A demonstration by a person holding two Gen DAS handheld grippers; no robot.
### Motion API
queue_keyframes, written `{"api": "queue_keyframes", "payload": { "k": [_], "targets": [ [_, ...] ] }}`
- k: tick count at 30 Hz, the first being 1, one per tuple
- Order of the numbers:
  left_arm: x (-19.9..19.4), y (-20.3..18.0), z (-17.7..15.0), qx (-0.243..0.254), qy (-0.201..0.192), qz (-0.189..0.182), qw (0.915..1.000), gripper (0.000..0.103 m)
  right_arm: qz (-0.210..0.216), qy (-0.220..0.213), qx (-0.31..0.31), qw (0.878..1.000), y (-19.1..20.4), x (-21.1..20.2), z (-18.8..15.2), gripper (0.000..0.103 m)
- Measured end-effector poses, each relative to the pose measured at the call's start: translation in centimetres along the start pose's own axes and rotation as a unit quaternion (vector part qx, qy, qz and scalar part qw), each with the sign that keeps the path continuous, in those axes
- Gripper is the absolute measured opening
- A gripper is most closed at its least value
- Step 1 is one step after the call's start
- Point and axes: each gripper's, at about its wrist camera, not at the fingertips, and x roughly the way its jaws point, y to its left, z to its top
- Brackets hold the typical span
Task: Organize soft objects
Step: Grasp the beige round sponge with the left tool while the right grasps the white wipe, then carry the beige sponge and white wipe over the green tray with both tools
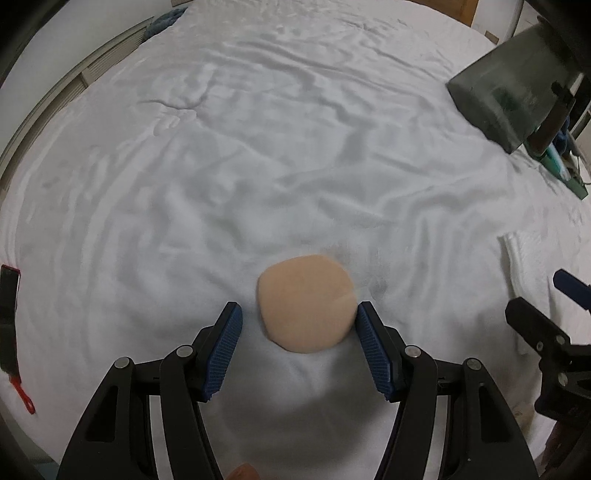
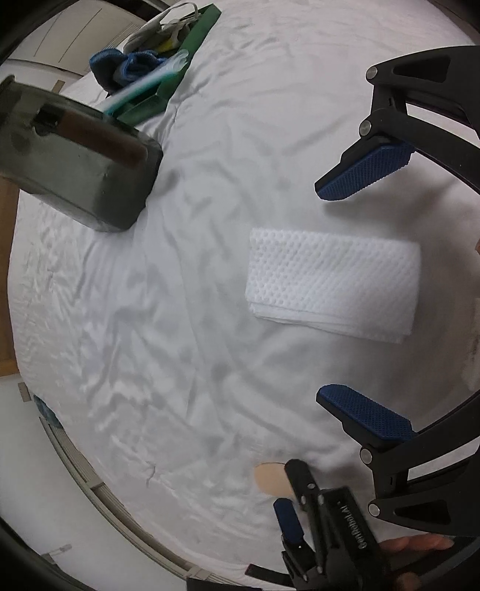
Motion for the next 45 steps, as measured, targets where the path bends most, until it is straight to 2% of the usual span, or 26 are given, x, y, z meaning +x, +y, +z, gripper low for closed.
{"api": "queue_keyframes", "payload": {
  "k": [3,5,6,8,9,11,18,19,21,23,30,34,45],
  "targets": [
    [0.4,-0.2,0.1,-0.001,0.000,0.002,1.0000,0.058,0.002,0.012,0.001,1.000,0.2,1.3,0.2,0.088],
    [0.4,-0.3,0.2,-0.002,-0.002,0.004,1.0000,0.058,0.000,0.020,0.002,1.000,0.2,2.1,0.4,0.074],
    [0.4,-0.4,0.1,-0.003,-0.003,0.005,1.0000,0.058,0.000,0.021,0.003,1.000,0.2,2.2,0.4,0.071],
    [0.6,-0.3,0.1,-0.002,-0.003,0.004,1.0000,0.057,-0.004,0.023,0.004,1.000,0.1,2.6,0.5,0.059],
    [0.6,-0.2,0.2,0.000,-0.004,0.004,1.0000,0.057,-0.006,0.024,0.004,1.000,0.0,2.5,0.5,0.056],
    [0.7,-0.3,0.2,0.004,-0.007,0.004,1.0000,0.052,-0.007,0.026,0.002,1.000,-0.1,2.7,0.5,0.044],
    [0.6,-0.9,0.1,0.019,-0.019,0.020,0.9994,0.044,0.000,0.019,-0.002,1.000,-0.5,2.3,0.2,0.020],
    [0.6,-0.9,0.1,0.019,-0.019,0.022,0.9994,0.037,0.006,0.016,0.001,1.000,-0.7,2.1,0.1,0.017],
    [0.6,-0.9,0.2,0.019,-0.019,0.026,0.9993,0.027,0.016,0.012,0.010,1.000,-1.2,1.9,0.1,0.015],
    [0.6,-0.9,0.3,0.017,-0.019,0.032,0.9992,0.009,0.026,0.009,0.017,0.999,-1.6,1.7,-0.1,0.014],
    [-0.1,-0.2,0.3,-0.004,-0.018,0.024,0.9995,0.006,0.038,0.004,0.016,0.999,-2.1,0.9,-0.3,0.013],
    [-1.6,0.5,0.7,-0.028,-0.022,0.012,0.9993,0.006,0.047,-0.002,0.015,0.999,-2.4,0.0,-0.4,0.012],
    [-5.2,-0.2,1.0,-0.045,-0.042,0.001,0.9981,0.006,0.084,-0.022,0.010,0.996,-4.2,-3.4,-1.0,0.012]
  ]
}}
